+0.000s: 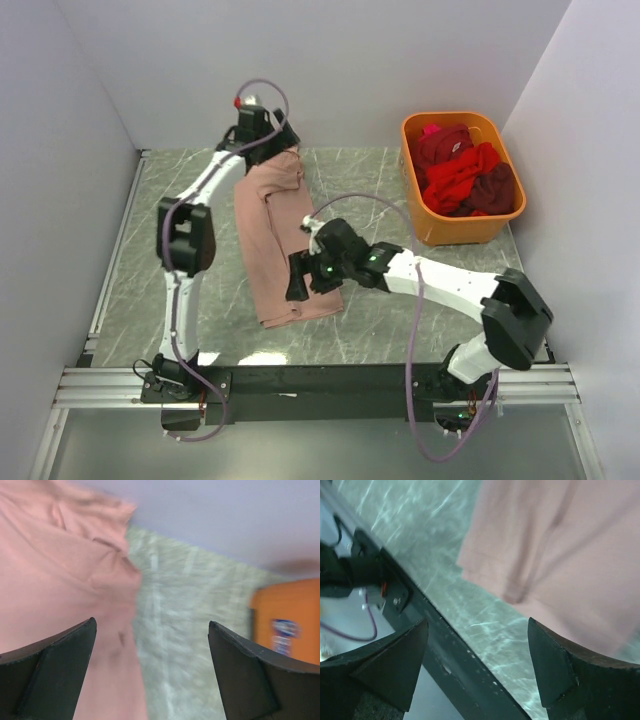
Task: Fold and stack the t-shirts
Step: Fold the tshirt
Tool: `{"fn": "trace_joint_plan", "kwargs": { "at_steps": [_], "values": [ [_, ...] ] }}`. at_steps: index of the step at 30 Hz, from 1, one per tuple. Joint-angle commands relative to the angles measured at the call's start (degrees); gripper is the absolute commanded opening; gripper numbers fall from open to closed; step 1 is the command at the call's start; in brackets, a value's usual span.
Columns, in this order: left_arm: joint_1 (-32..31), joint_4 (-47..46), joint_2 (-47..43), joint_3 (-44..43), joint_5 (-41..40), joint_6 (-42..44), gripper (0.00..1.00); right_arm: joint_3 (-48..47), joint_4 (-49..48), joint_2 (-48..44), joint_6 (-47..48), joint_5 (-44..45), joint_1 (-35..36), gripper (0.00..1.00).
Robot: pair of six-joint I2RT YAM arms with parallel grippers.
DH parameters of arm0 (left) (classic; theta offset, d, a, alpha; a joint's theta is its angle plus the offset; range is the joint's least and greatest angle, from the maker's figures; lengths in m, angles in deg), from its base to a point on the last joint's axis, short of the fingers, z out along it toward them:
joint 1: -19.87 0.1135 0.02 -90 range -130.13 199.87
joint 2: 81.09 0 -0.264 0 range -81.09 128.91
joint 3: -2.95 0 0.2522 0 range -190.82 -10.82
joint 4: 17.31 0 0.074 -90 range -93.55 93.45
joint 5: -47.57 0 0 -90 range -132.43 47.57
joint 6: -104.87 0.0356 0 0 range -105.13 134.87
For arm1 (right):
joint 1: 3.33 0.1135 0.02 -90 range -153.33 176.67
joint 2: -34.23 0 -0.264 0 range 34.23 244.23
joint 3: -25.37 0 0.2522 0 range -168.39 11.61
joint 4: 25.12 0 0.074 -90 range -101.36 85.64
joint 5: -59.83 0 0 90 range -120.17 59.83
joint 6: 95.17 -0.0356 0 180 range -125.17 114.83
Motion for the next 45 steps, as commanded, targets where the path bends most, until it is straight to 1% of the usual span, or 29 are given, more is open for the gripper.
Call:
{"fn": "trace_joint_plan", "kwargs": {
  "at_steps": [1,3,4,6,7,8,9,10,12,13,15,16,18,20,23,24,27,28,29,31,34,37,38,40,41,42,43,45],
  "values": [
    [-0.14,1.17,-18.13,8.99,-4.20,1.75,0.99,3.21,1.15,-3.61,-1.81,3.84,-3.13,0.87],
    [-0.23,1.35,-23.87,16.39,-3.69,0.70,0.99,6.02,1.32,-5.46,-2.16,4.72,-4.54,0.87],
    [-0.40,0.74,-29.98,25.13,-3.17,0.00,0.99,7.16,1.15,-6.07,-2.34,4.73,-6.03,0.87],
    [-1.36,-1.28,-36.52,35.36,-2.38,-2.54,0.99,10.59,0.54,-7.48,-2.60,3.59,-7.62,0.87],
    [-1.98,-2.51,-42.82,45.07,-1.50,-3.17,1.00,11.64,0.10,-7.75,-2.86,3.24,-8.58,0.87],
    [-2.77,-3.82,-45.84,49.52,-1.84,-3.78,0.99,13.22,-0.43,-8.18,-2.95,2.97,-9.64,0.87],
    [-5.04,-3.58,-48.65,53.65,-2.45,-6.23,0.99,13.84,-0.52,-8.27,-2.87,2.62,-9.99,0.86],
    [-6.28,-3.22,-53.64,61.00,-2.46,-7.47,0.99,14.20,-0.43,-8.10,-2.69,2.53,-10.09,0.86],
    [-9.70,-2.96,-58.06,67.90,-2.46,-10.88,0.99,15.16,-0.70,-7.92,-2.16,2.09,-10.35,0.85],
    [-10.68,-2.87,-61.83,73.67,-2.02,-11.78,1.00,15.43,-0.96,-7.66,-2.34,1.83,-10.35,0.84],
    [-14.00,-0.69,-65.62,78.28,-1.31,-15.54,0.99,16.04,-1.22,-7.22,-2.16,1.56,-10.44,0.81],
    [-15.25,0.02,-68.95,82.22,-1.58,-16.70,0.99,16.22,-1.40,-7.05,-2.34,1.74,-10.52,0.80],
    [-17.70,2.56,-71.61,85.14,-0.79,-18.90,0.99,16.57,-1.93,-6.43,-2.34,2.00,-10.61,0.78],
    [-18.94,5.38,-74.25,87.44,-2.18,-20.65,0.99,16.75,-2.54,-5.56,-2.51,1.92,-10.53,0.76],
    [-19.83,6.36,-75.75,90.77,-1.41,-22.07,0.98,17.19,-4.03,-4.24,-3.13,1.48,-10.70,0.75],
    [-20.00,5.58,-75.75,92.52,0.34,-21.98,0.97,17.19,-4.21,-3.80,-3.04,1.39,-10.70,0.74],
    [-20.09,5.57,-74.79,93.86,1.06,-22.60,0.90,17.54,-4.48,-2.83,-3.39,1.47,-10.70,0.73],
    [-20.09,7.39,-73.83,94.12,0.45,-22.86,0.88,17.89,-4.56,-2.65,-3.39,1.47,-10.70,0.72],
    [-20.18,8.20,-73.56,94.21,-0.08,-22.77,0.83,18.07,-4.74,-2.56,-3.48,1.56,-10.61,0.72],
    [-20.27,9.87,-72.77,94.82,-2.35,-22.95,0.83,18.51,-5.18,-2.39,-3.66,1.83,-10.61,0.72],
    [-20.27,8.39,-71.54,95.62,-2.46,-22.42,0.80,18.68,-6.40,-0.81,-3.74,1.04,-10.61,0.70],
    [-20.27,5.57,-68.30,95.97,-1.67,-21.98,0.70,18.86,-8.42,0.60,-4.53,-0.37,-10.53,0.66],
    [-20.35,4.96,-67.41,96.06,-2.28,-21.81,0.59,19.12,-9.13,1.12,-4.80,-0.72,-10.61,0.63],
    [-20.36,4.16,-64.26,96.06,-2.46,-21.19,0.47,19.39,-10.45,1.65,-5.59,-1.16,-10.53,0.60],
    [-20.36,4.25,-63.02,95.71,-4.29,-21.02,0.28,19.47,-11.50,2.26,-5.76,-1.25,-10.61,0.54],
    [-20.36,5.55,-62.05,94.49,-4.83,-20.75,0.13,19.47,-11.94,2.62,-5.94,-1.25,-10.53,0.43],
    [-20.36,6.18,-60.47,93.95,-5.09,-20.66,0.01,19.56,-12.56,3.06,-6.20,-1.60,-10.61,0.23],
    [-21.05,7.23,-60.37,93.16,-5.27,-20.23,0.00,20.26,-13.00,2.89,-6.82,-1.95,-10.53,0.08]
  ]
}}
